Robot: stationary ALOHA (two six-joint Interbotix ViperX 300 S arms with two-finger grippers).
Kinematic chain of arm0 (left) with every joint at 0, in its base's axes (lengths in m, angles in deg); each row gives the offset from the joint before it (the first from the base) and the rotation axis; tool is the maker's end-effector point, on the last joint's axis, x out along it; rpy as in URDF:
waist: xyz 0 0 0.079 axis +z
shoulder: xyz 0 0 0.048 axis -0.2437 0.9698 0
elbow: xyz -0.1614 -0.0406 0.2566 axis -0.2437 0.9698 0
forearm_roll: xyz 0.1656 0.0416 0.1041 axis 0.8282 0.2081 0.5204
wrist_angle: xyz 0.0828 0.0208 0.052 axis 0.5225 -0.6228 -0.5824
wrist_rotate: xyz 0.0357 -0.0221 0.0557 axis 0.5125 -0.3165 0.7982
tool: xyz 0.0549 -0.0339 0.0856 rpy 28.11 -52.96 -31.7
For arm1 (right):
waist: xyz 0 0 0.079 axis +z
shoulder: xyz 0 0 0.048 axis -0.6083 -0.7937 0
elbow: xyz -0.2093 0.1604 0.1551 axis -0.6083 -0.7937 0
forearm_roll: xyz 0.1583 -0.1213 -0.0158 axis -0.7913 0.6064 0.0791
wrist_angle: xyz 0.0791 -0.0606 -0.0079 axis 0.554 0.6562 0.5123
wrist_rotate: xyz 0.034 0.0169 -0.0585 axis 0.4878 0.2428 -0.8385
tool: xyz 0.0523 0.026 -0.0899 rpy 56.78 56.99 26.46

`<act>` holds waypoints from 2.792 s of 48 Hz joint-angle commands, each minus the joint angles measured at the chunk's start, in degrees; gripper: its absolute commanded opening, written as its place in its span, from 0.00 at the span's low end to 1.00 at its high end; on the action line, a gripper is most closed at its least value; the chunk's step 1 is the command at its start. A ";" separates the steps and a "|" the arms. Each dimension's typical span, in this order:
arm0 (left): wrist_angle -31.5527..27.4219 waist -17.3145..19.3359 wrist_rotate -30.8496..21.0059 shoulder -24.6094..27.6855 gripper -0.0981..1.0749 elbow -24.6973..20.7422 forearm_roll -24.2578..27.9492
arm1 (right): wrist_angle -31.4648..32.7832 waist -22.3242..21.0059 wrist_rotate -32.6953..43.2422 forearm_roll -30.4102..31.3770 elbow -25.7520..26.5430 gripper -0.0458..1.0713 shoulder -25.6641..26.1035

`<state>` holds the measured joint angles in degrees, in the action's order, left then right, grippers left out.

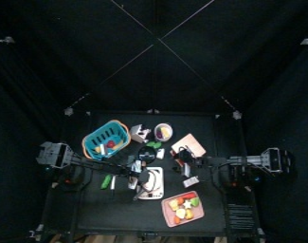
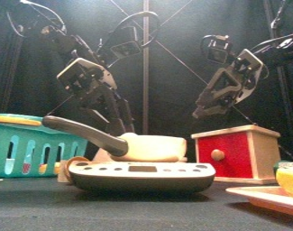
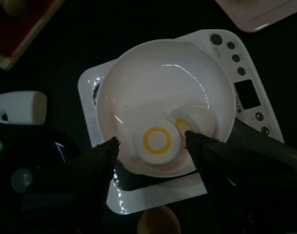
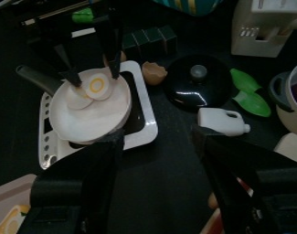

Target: Grab egg hal

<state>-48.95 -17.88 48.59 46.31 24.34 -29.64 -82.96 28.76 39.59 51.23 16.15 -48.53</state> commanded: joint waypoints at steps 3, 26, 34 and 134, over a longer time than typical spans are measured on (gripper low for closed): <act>0.18 0.18 -0.09 0.44 0.88 -1.58 0.26 | -0.62 0.00 0.00 -0.26 0.53 0.87 0.70; 0.18 -0.09 0.00 1.76 0.88 -1.93 0.26 | -0.62 -0.26 -0.09 -0.35 0.53 0.87 0.18; 0.18 -0.09 0.00 1.85 0.88 -1.93 0.35 | -0.62 -0.35 -0.09 -0.26 0.44 0.87 -0.09; -2.72 -0.35 -0.09 2.55 0.54 -4.13 0.35 | -0.62 -0.62 -0.09 -0.35 0.35 0.87 -1.05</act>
<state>-51.85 -18.24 48.59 49.38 21.79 -29.47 -83.05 28.24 39.59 50.96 15.97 -50.29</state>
